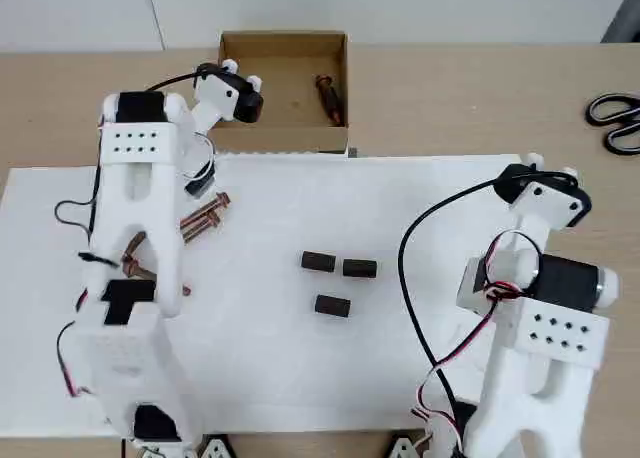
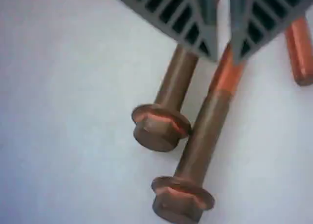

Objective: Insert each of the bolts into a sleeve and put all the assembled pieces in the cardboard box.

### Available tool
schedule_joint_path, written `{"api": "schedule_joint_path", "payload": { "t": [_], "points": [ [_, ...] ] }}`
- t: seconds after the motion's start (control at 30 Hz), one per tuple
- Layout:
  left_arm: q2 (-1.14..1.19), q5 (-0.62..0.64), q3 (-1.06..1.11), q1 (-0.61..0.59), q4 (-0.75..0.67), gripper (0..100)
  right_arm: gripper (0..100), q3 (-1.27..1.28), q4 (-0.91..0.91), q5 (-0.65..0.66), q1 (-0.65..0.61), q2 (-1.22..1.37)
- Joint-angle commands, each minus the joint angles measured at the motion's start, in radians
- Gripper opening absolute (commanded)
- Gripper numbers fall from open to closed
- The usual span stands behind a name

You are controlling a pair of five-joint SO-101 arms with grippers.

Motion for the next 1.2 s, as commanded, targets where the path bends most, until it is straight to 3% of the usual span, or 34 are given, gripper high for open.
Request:
{"api": "schedule_joint_path", "payload": {
  "t": [0.0, 0.3, 0.67, 1.17],
  "points": [
    [0.066, -0.044, -0.088, -0.006, 0.031, 1, 0.3, -0.005, -0.01, 0.011, 0.007, -0.022],
    [0.141, -0.074, -0.093, -0.005, 0.031, 7, 0.3, -0.005, -0.01, 0.011, 0.007, -0.021],
    [0.184, -0.12, -0.096, 0.002, -0.031, 8, 0.3, -0.005, -0.01, 0.011, 0.005, -0.021],
    [0.46, -0.12, -0.398, 0.003, 0.021, 7, 0.3, -0.005, -0.01, 0.011, 0.002, -0.021]
  ]
}}
